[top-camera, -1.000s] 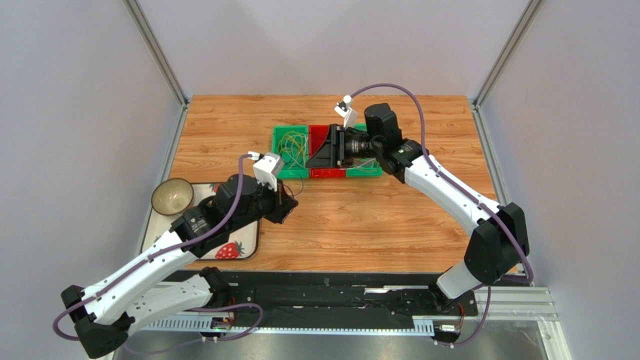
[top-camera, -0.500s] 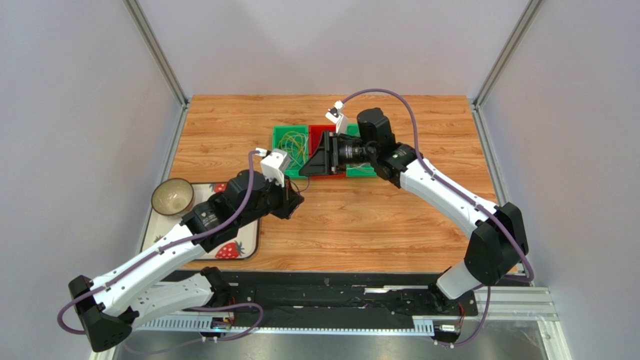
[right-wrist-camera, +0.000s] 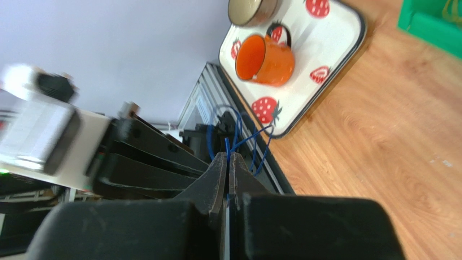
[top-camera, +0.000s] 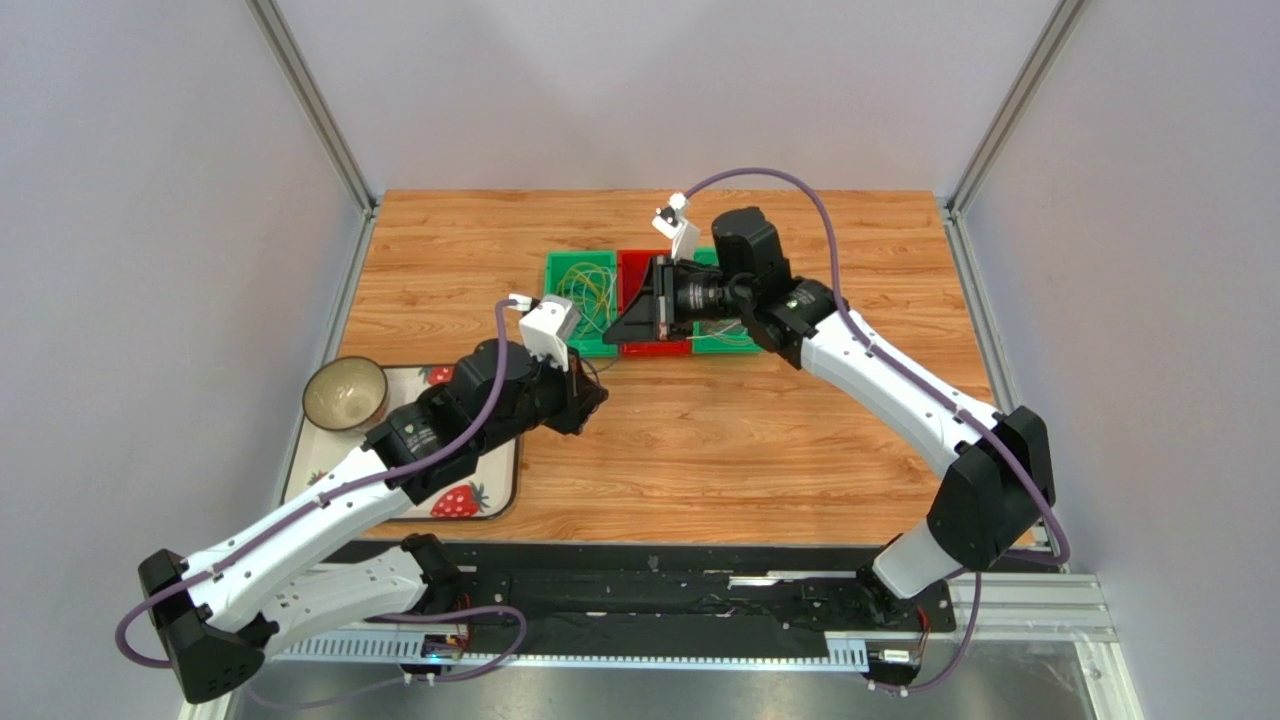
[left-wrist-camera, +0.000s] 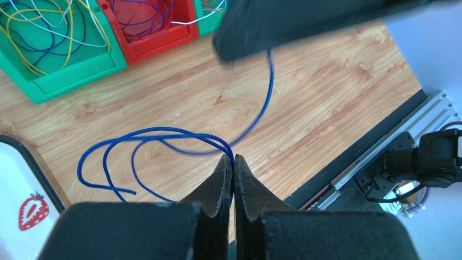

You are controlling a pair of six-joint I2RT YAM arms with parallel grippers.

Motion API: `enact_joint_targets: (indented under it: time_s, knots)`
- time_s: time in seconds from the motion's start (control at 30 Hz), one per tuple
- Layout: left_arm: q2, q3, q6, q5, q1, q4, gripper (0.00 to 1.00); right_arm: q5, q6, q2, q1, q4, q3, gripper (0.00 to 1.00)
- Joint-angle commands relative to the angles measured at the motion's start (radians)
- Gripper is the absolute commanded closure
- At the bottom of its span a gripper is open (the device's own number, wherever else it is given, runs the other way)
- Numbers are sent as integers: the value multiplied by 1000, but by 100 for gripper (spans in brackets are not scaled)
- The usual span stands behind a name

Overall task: Untangle the cables
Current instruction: Place the cable in the bin.

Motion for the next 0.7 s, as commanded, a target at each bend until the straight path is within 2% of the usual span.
enact_joint_targets:
  time_s: [0.0, 0.07, 0.13, 0.17, 0.3, 0.5, 0.67]
  knots:
    - [-25, -51, -36, -5, 2, 26, 94, 62, -25, 7, -74, -24, 177, 100]
    - [-41, -89, -53, -2, 2, 31, 93, 65, -16, 29, -109, -27, 266, 100]
    - [-57, -126, -67, 6, 2, 40, 87, 73, -6, 44, -134, -39, 328, 100]
    - [-62, -135, -70, 9, 2, 46, 83, 74, -3, 61, -140, -39, 378, 100]
    - [-82, -173, -77, 21, 2, 55, 55, 79, 9, 101, -158, -56, 493, 100]
    - [-104, -201, -88, 4, 2, 28, 51, 90, 0, 142, -177, -99, 601, 100]
    - [-146, -172, -116, -19, 2, -70, 51, 93, -5, 168, -209, -114, 636, 100]
